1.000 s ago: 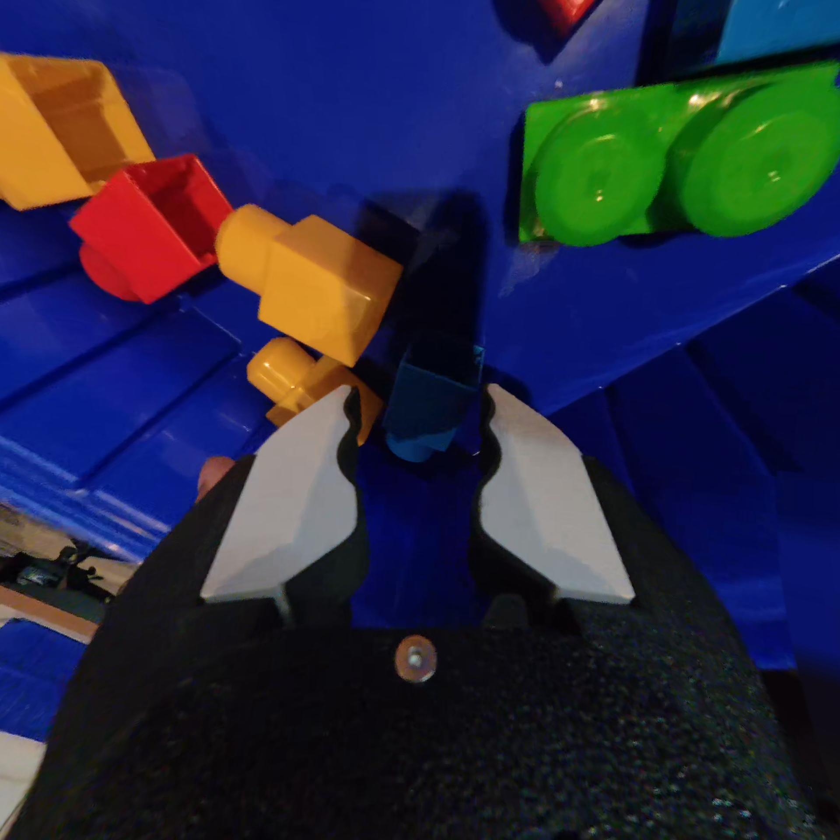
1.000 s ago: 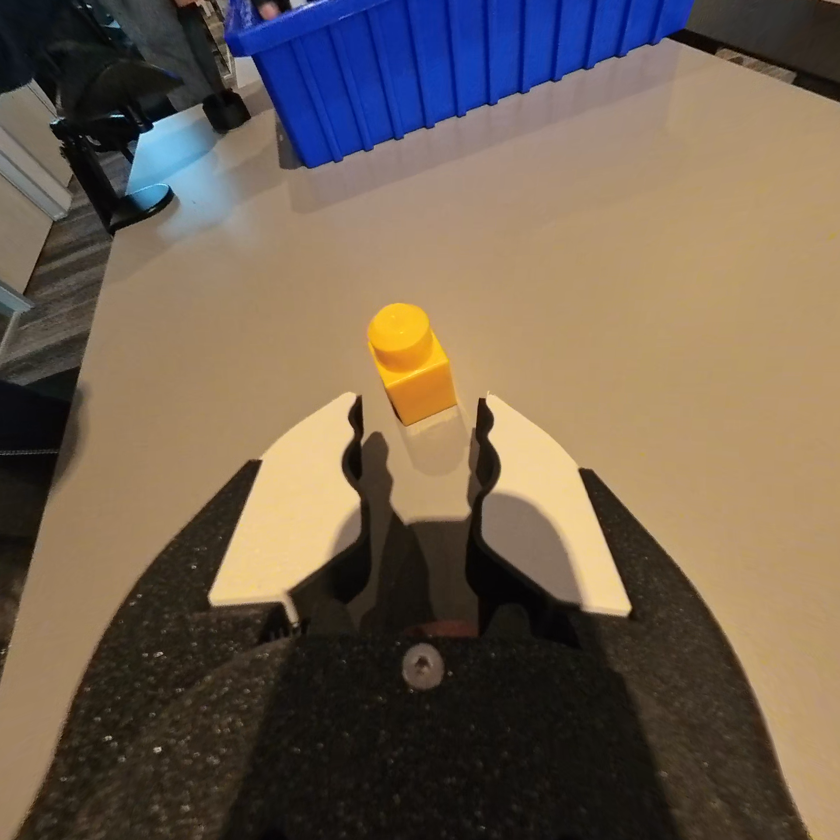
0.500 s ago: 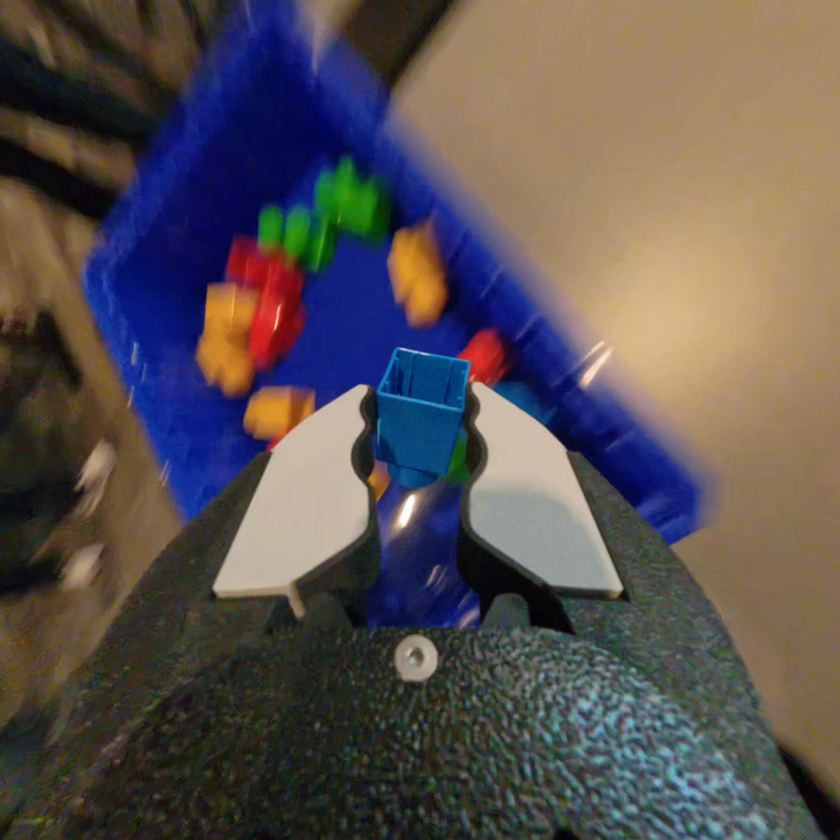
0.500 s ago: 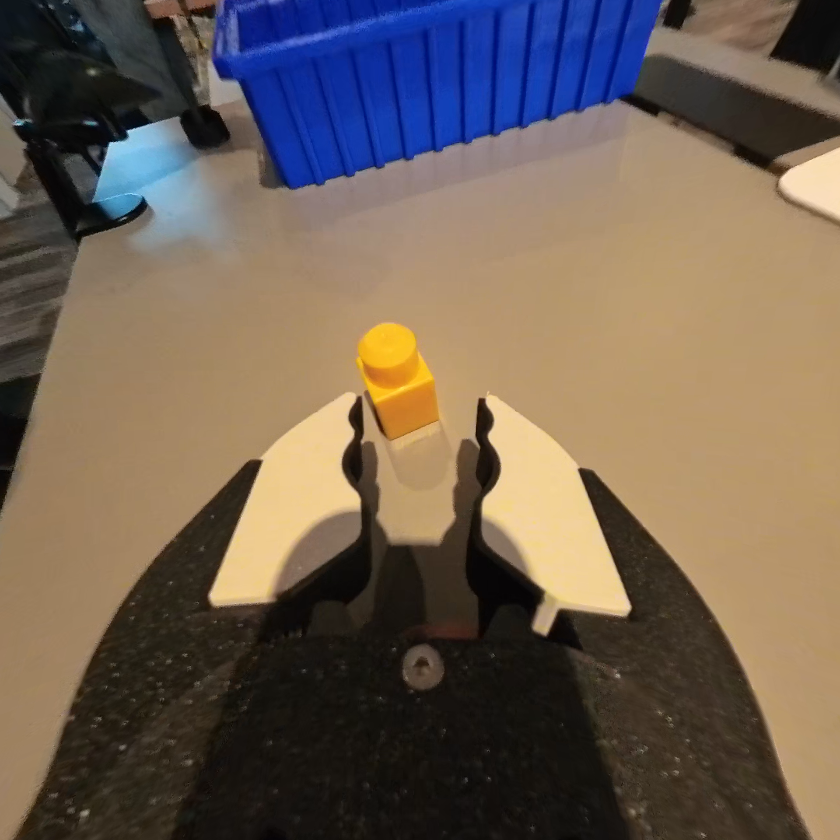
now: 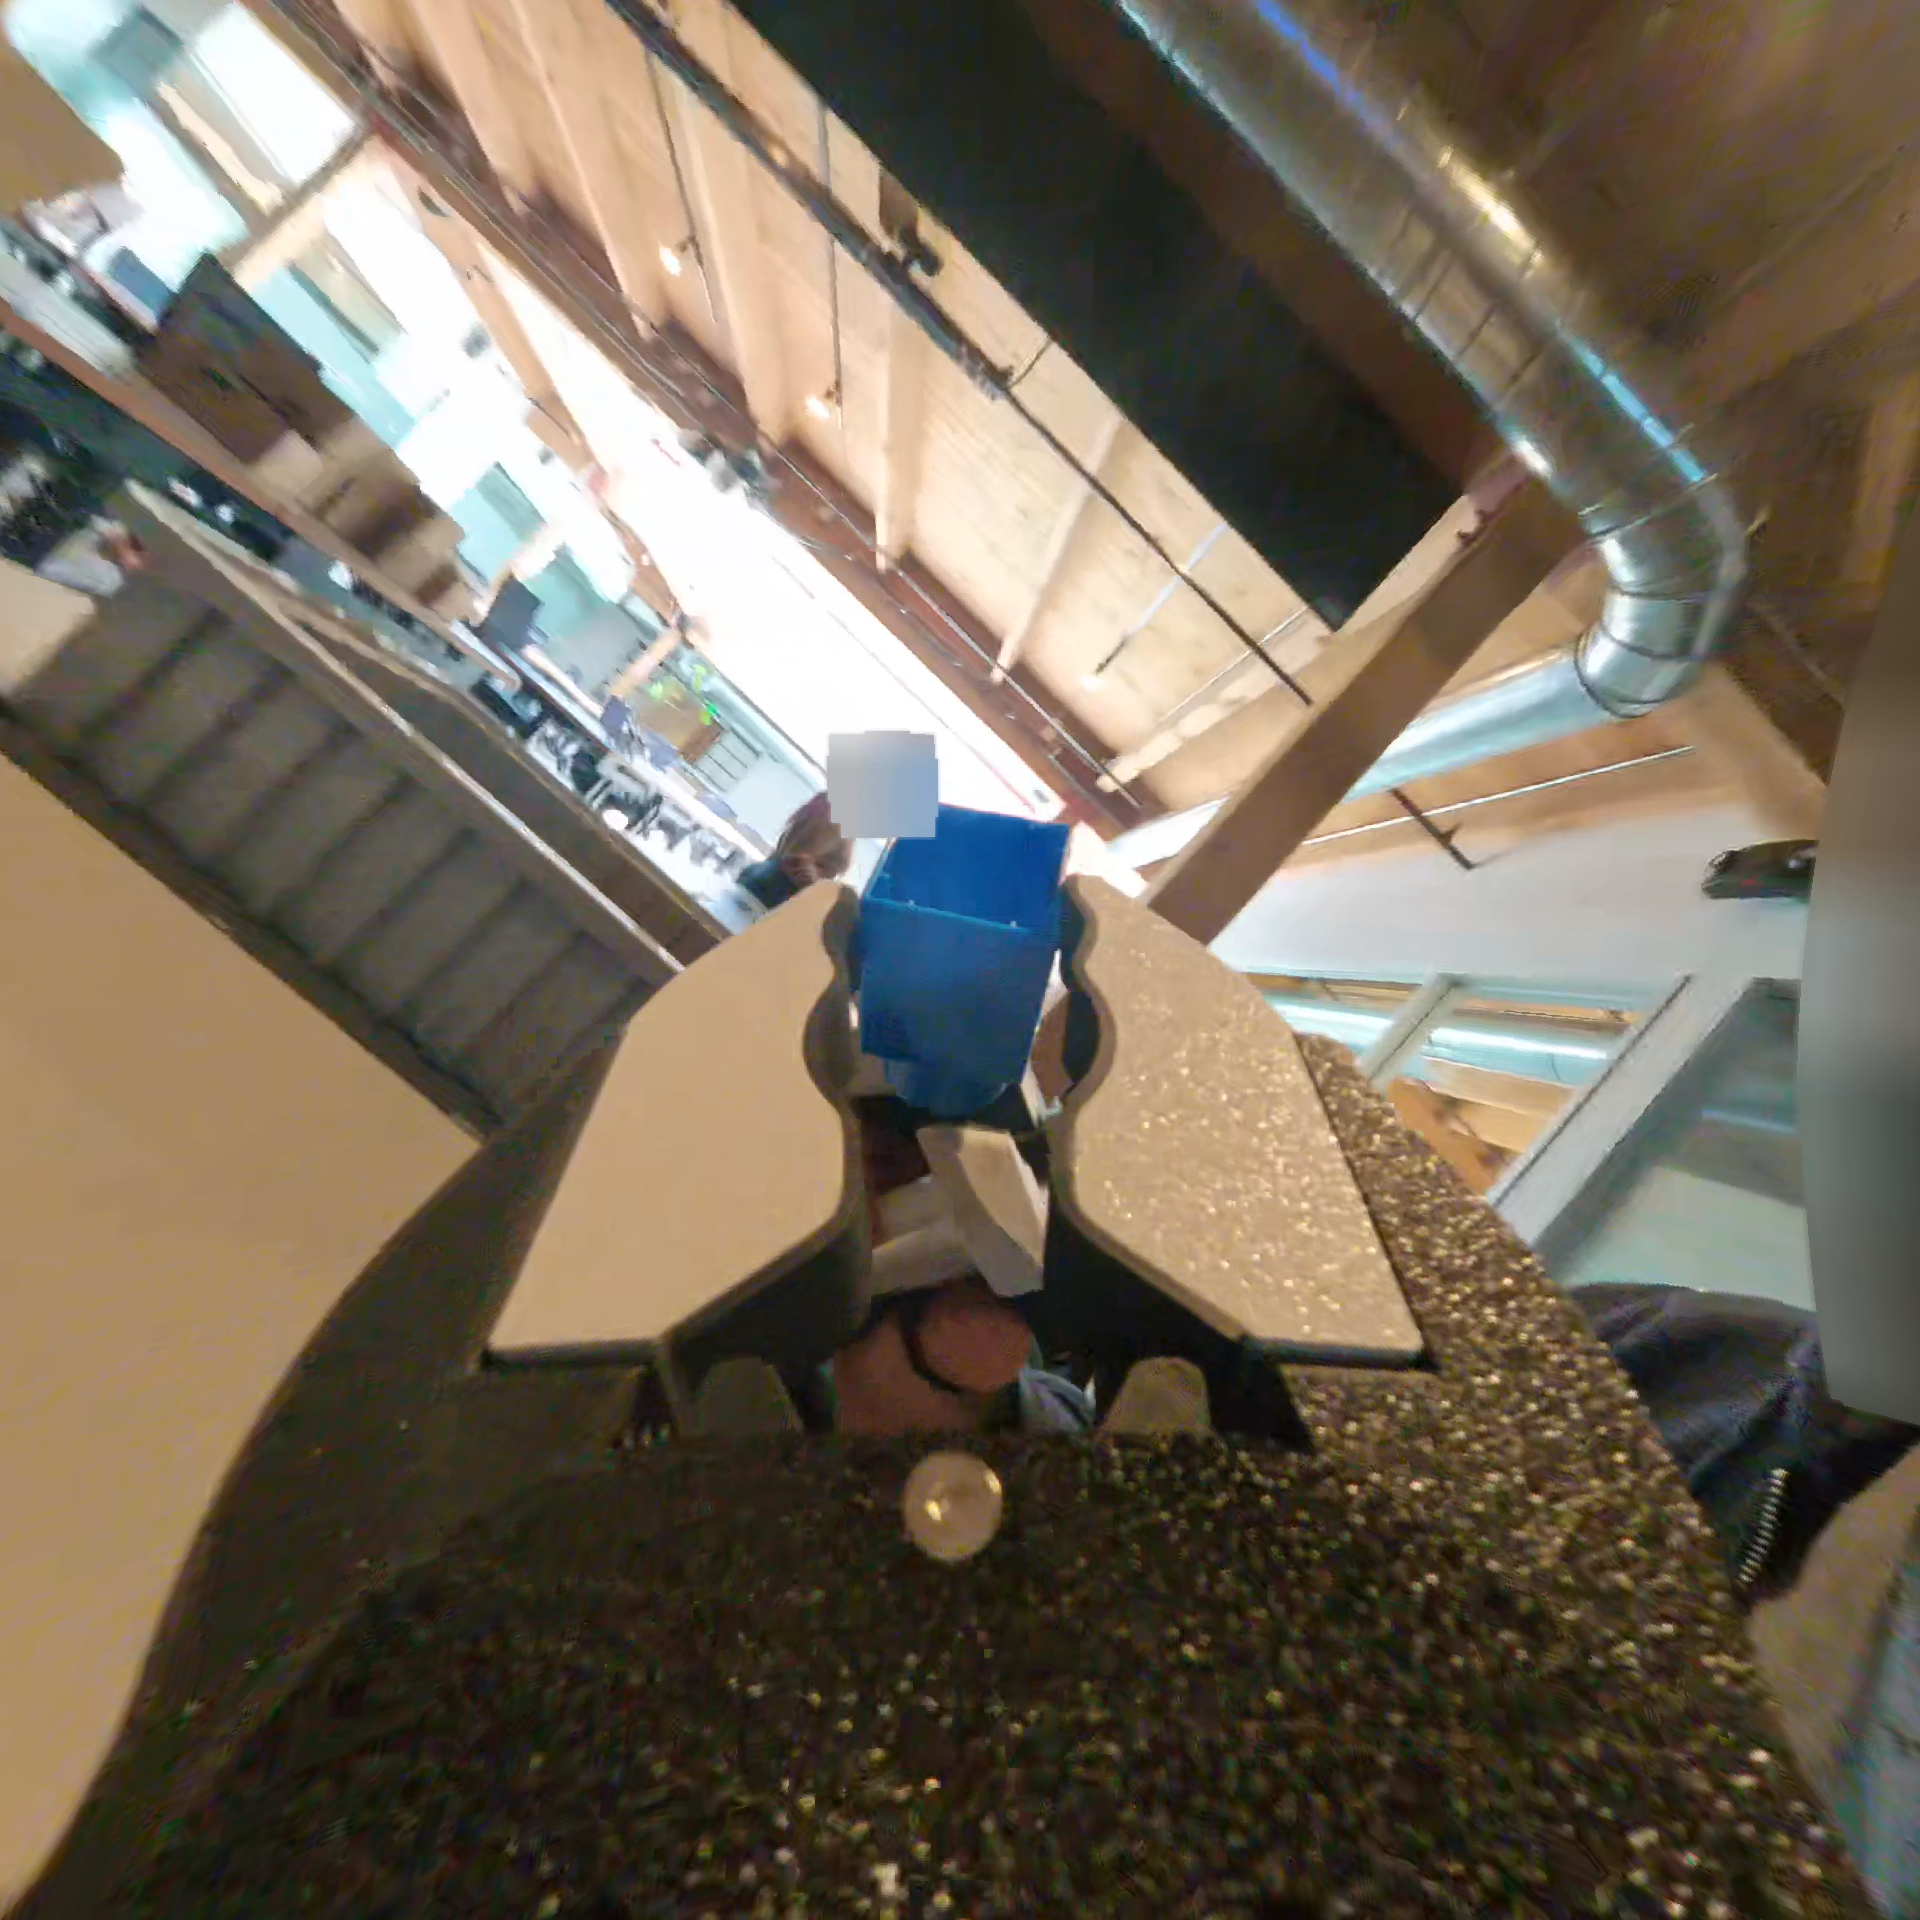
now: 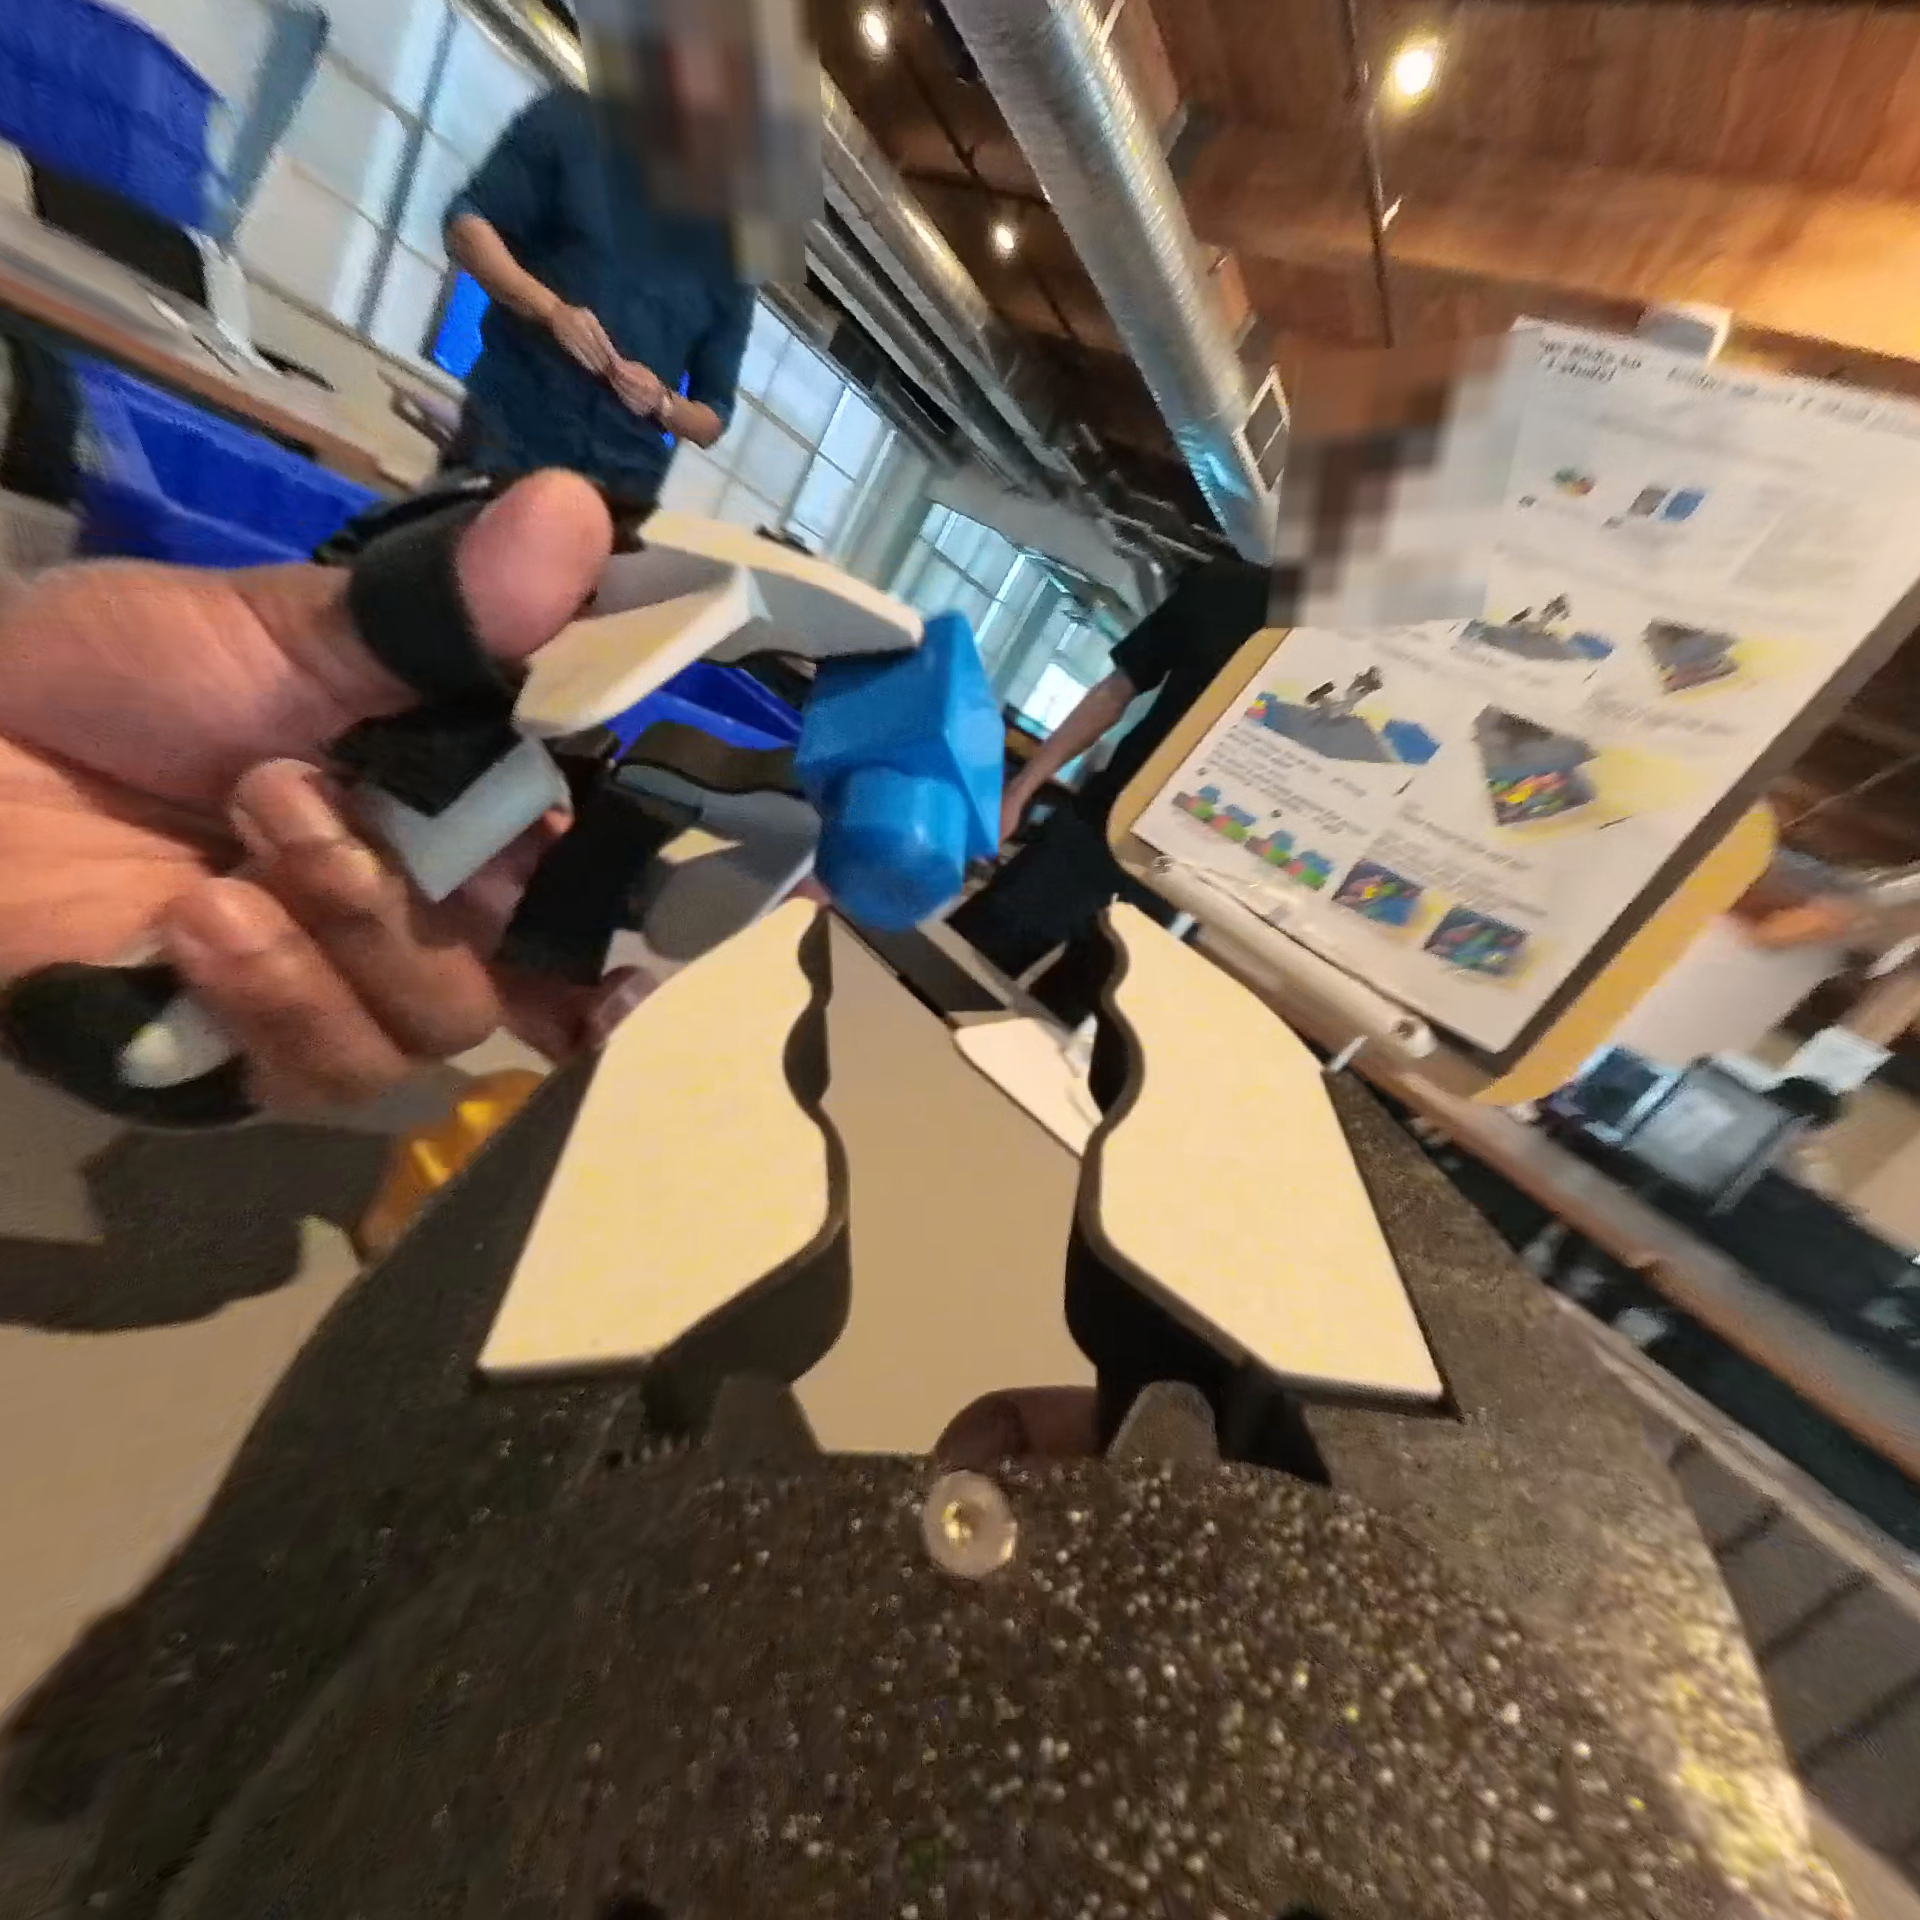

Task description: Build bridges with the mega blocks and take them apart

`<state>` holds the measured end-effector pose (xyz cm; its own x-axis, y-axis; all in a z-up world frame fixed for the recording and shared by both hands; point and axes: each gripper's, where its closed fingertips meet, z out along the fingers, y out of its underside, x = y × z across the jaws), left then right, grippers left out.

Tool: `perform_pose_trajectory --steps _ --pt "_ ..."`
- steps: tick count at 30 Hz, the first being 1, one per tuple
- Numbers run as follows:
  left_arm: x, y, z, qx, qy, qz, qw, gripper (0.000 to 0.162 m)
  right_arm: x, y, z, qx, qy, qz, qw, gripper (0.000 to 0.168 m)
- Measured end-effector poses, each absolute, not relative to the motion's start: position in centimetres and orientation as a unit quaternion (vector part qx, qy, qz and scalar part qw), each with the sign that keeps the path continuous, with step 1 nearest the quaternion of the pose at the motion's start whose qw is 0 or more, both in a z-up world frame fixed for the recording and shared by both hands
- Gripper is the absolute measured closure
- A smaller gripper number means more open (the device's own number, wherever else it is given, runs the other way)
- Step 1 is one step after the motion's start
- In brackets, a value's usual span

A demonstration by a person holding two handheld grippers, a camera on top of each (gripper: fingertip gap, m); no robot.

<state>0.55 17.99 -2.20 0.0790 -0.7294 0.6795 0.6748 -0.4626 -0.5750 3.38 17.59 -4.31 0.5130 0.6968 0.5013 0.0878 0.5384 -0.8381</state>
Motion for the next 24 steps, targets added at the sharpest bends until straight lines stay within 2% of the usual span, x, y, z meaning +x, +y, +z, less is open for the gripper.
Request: perform_pose_trajectory --steps 6,14,16,18,21,24 --pt "0.8 18.3 -3.8 -0.542 0.002 -0.681 0.493 0.127 2.3 17.2 -5.2 -0.406 -0.484 0.108 0.768 0.12" --pt "1.9 17.3 -4.0 -0.564 0.042 -0.676 0.472 0.127 1.2 16.7 -5.7 -0.397 -0.497 0.083 0.767 0.125" --pt "2.1 17.0 -3.9 -0.563 0.049 -0.682 0.464 0.127 1.6 16.7 -5.2 -0.394 -0.488 0.076 0.775 0.133" --pt "2.2 16.7 -4.0 -0.573 0.07 -0.675 0.459 0.127 1.8 16.6 -5.1 -0.399 -0.493 0.092 0.768 0.134" --pt "1.5 16.5 -4.3 -0.6 0.123 -0.621 0.49 0.116 2.1 16.6 -5.0 -0.432 -0.51 0.133 0.732 0.134" --pt "-0.7 16.5 -5.8 -0.65 0.217 -0.49 0.54 0.108 2.5 16.0 -6.7 -0.49 -0.593 0.188 0.611 0.134"
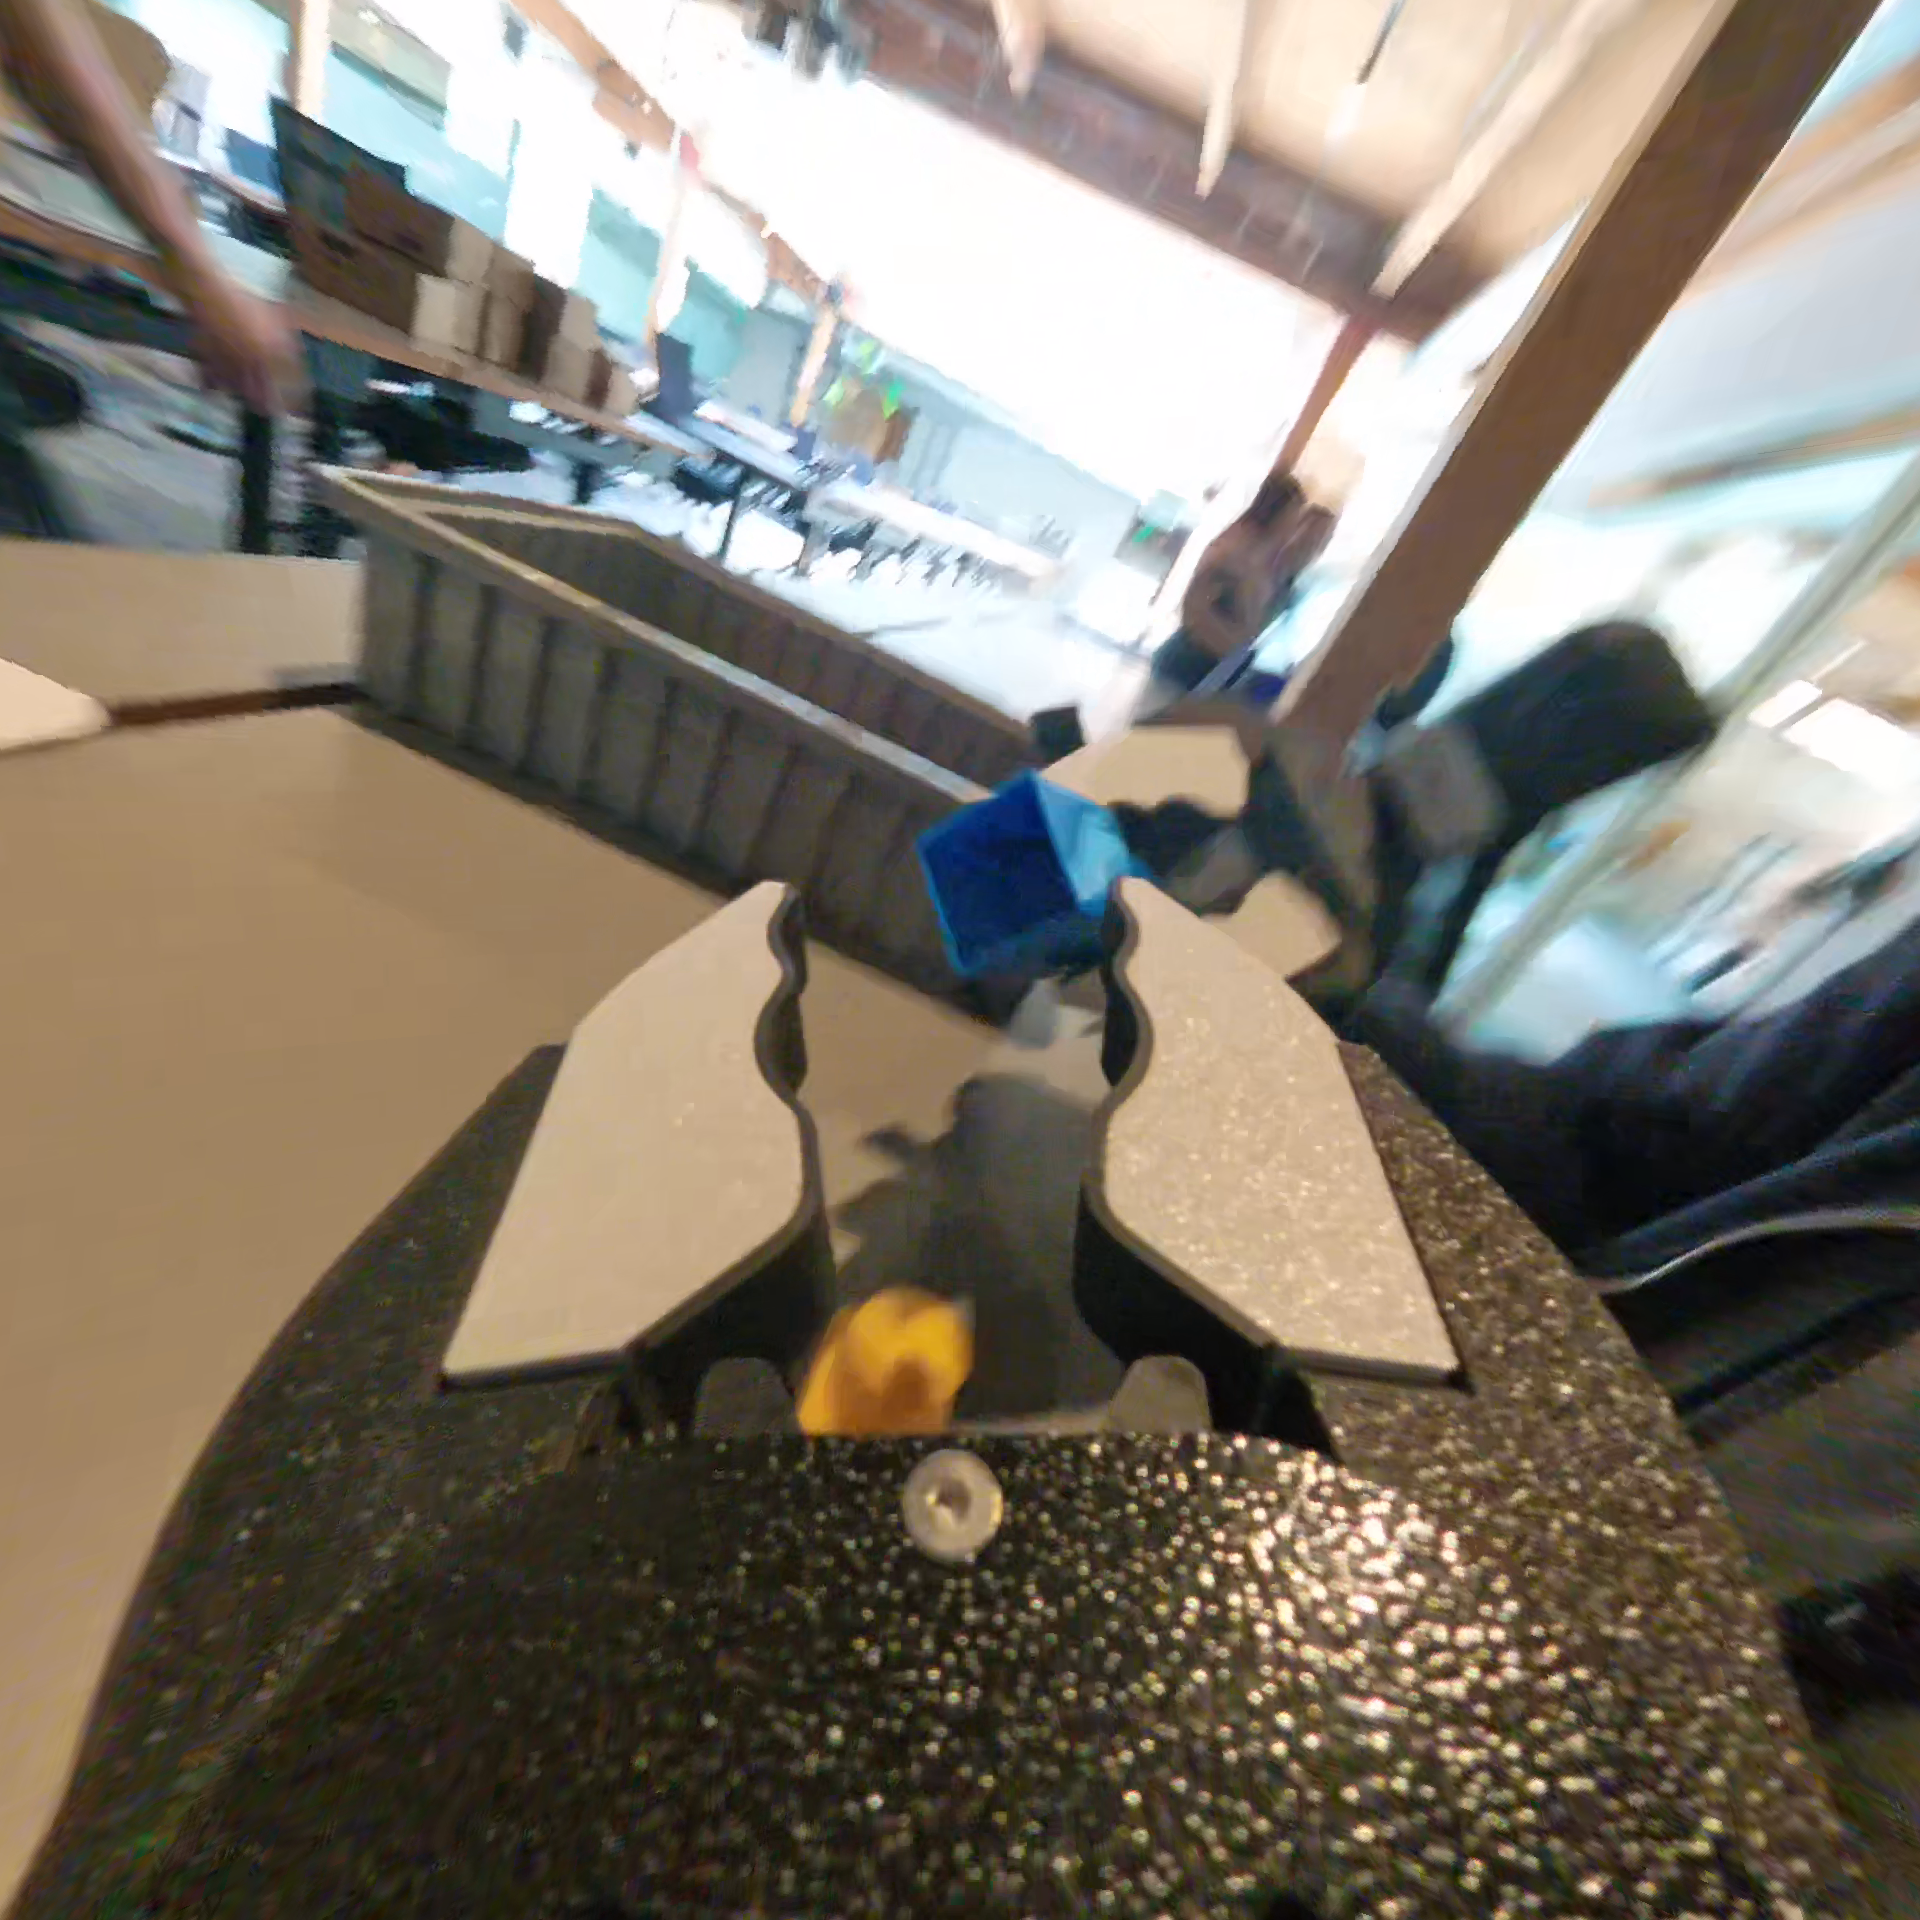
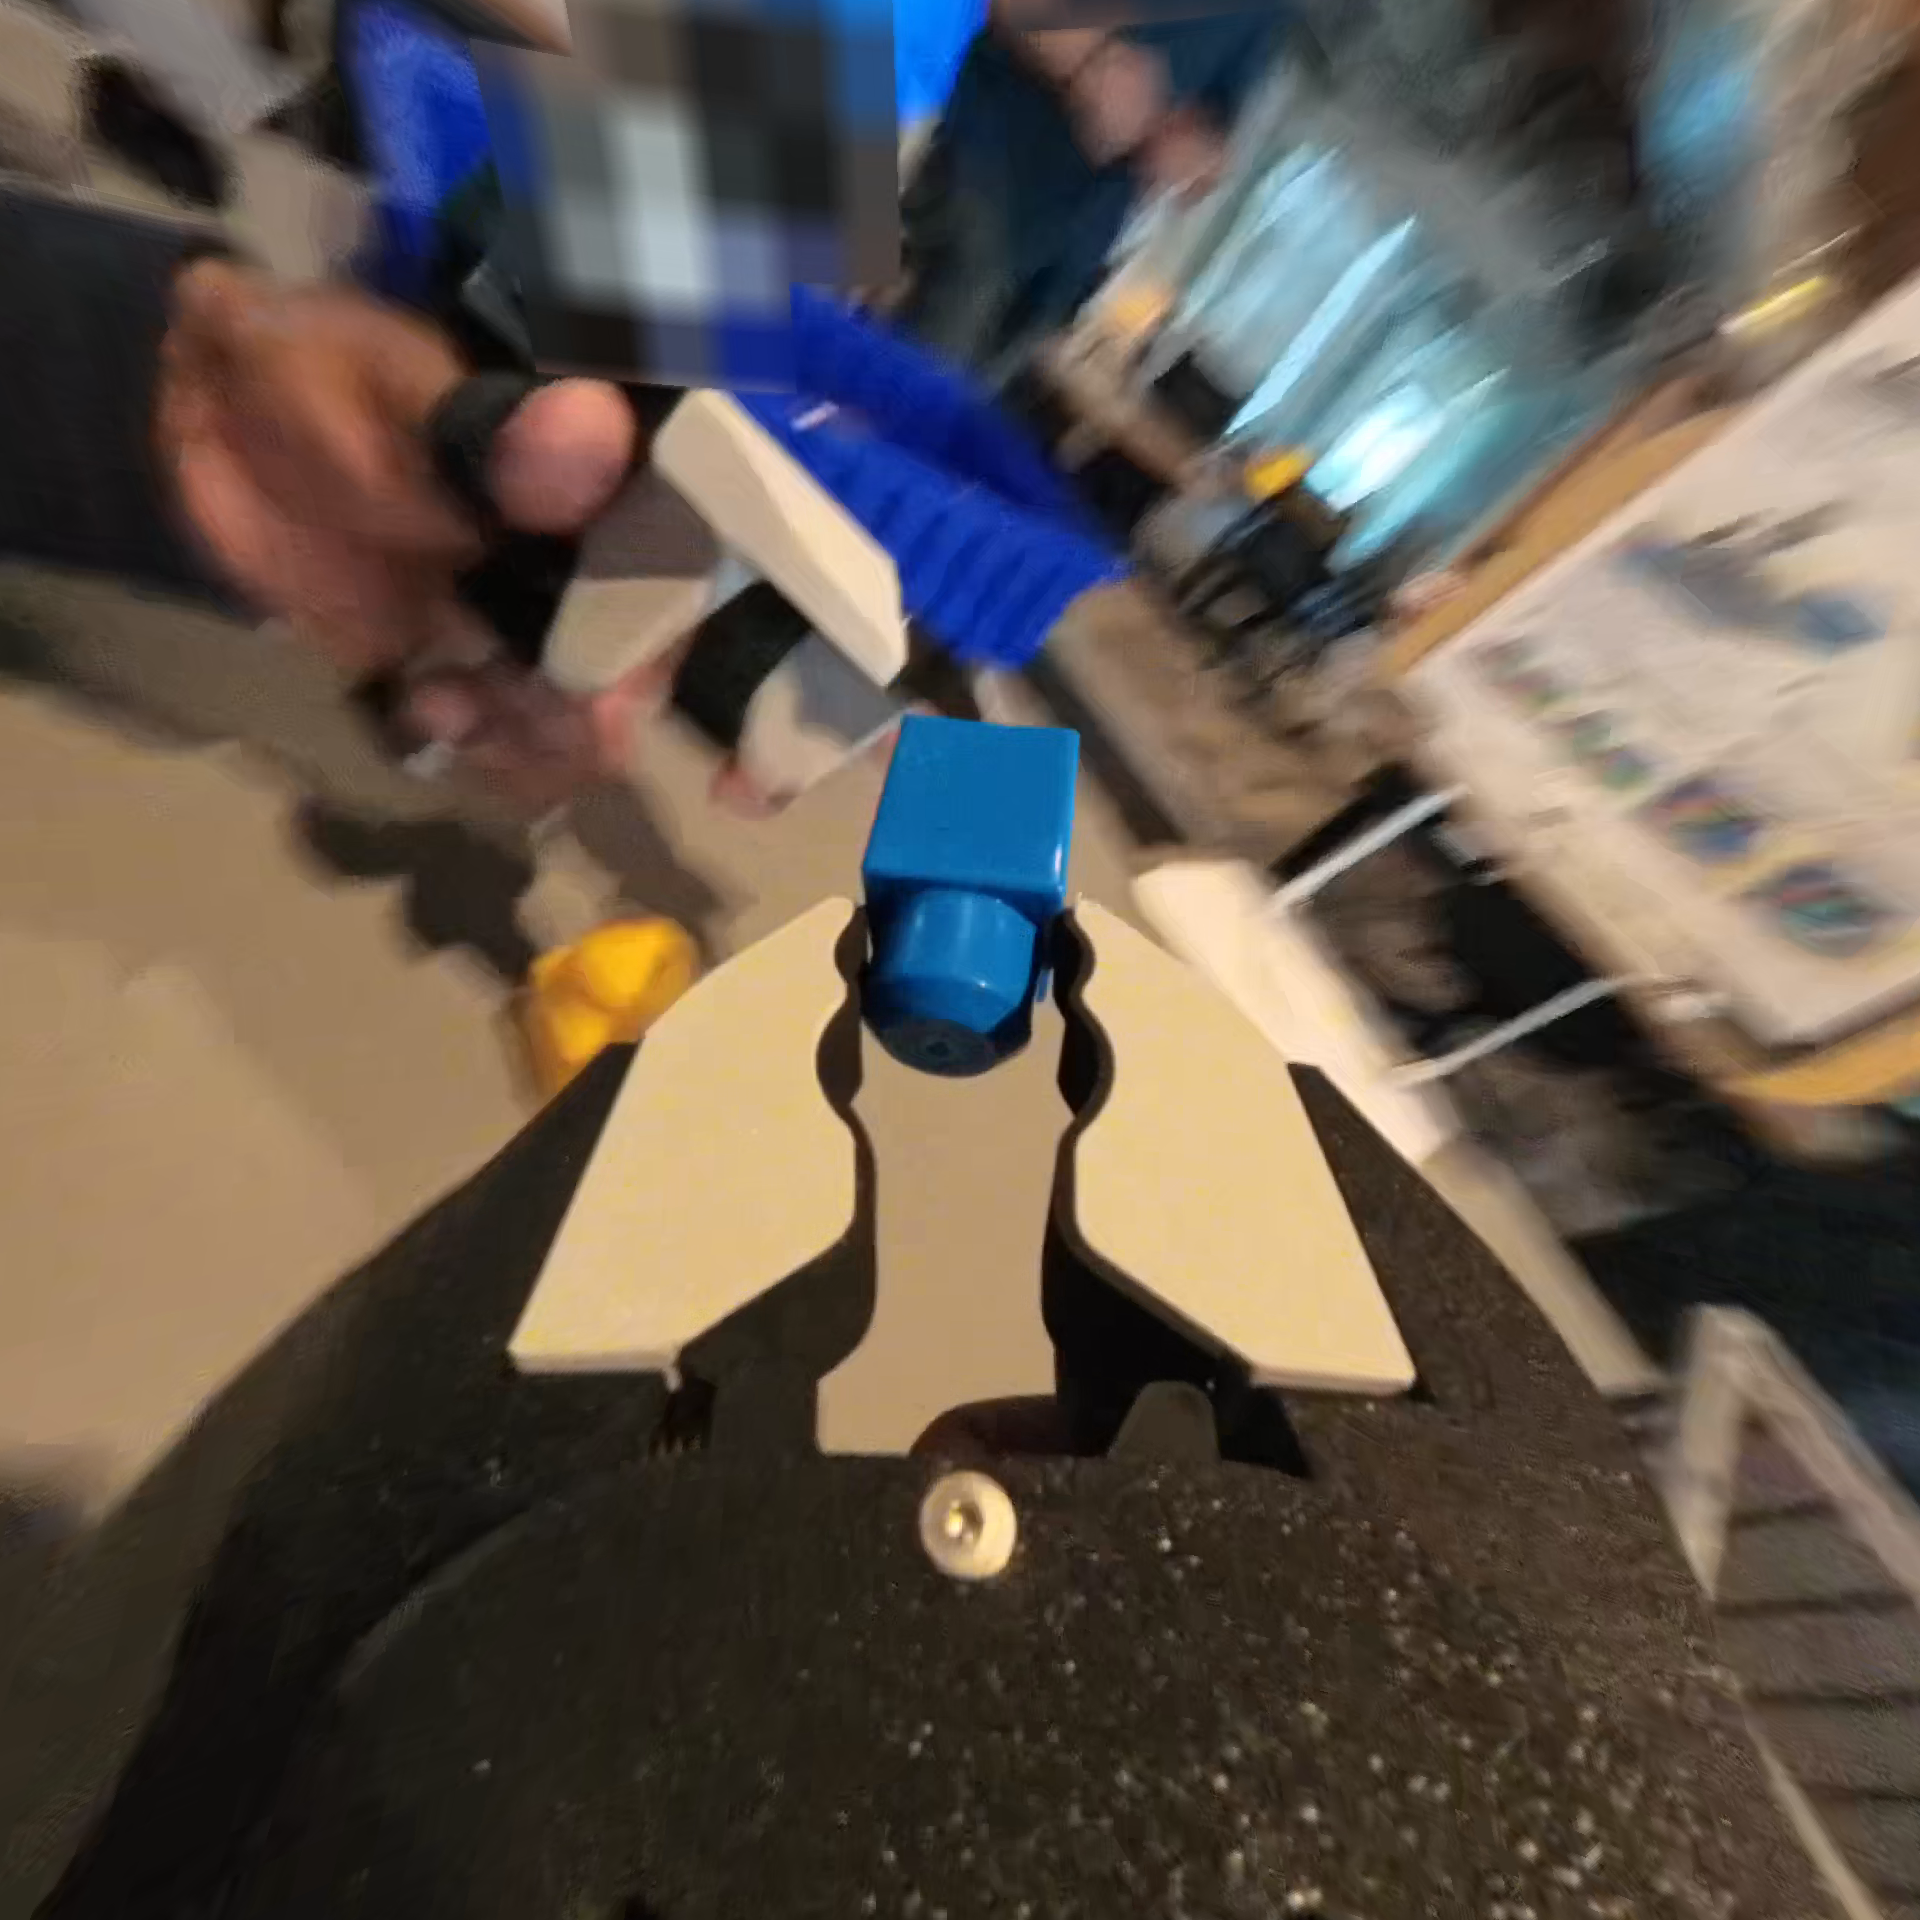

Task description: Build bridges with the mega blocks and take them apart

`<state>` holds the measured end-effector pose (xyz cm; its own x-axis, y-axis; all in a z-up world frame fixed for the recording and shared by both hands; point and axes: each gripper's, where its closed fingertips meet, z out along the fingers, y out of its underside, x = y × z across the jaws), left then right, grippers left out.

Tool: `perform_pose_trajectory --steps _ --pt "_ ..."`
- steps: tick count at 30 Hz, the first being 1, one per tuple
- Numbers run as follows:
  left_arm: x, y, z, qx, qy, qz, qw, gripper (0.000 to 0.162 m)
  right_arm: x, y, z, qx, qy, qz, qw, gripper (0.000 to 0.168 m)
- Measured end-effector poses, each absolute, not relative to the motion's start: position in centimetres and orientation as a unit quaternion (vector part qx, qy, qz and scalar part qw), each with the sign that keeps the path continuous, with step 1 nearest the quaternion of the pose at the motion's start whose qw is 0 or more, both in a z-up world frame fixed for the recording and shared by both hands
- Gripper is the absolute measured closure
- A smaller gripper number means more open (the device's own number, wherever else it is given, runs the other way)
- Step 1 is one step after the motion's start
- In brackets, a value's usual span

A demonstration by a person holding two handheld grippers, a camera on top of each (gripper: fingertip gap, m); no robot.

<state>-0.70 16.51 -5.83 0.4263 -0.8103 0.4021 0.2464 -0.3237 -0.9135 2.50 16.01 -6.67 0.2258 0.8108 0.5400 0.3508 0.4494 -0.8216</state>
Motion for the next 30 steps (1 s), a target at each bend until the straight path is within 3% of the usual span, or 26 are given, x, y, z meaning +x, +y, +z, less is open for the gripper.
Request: perform_pose_trajectory --steps 3,7,11,15,22,30 --pt "-2.5 15.3 -8.5 -0.687 0.325 -0.38 0.528 0.109 4.2 14.5 -9.2 -0.522 -0.696 0.205 0.448 0.134" --pt "-3.2 13.4 -13.2 -0.726 0.43 -0.301 0.444 0.11 7.2 14.1 -13.0 -0.541 -0.799 0.116 0.235 0.134" --pt "-3.2 12.8 -16.0 -0.748 0.459 -0.28 0.389 0.111 8.2 14.4 -15.9 -0.535 -0.84 0.038 0.085 0.134" --pt "-2.7 12.1 -17.8 -0.751 0.475 -0.288 0.356 0.114 7.3 14.2 -17.5 -0.523 -0.852 -0.001 0.002 0.134" --pt "-2.0 12.2 -18.9 -0.756 0.483 -0.281 0.341 0.118 4.3 14.5 -18.9 -0.538 -0.843 0.018 0.009 0.131" --pt "-1.0 12.4 -19.3 -0.751 0.499 -0.257 0.348 0.126 2.9 14.7 -17.1 -0.593 -0.766 0.178 0.173 0.114"
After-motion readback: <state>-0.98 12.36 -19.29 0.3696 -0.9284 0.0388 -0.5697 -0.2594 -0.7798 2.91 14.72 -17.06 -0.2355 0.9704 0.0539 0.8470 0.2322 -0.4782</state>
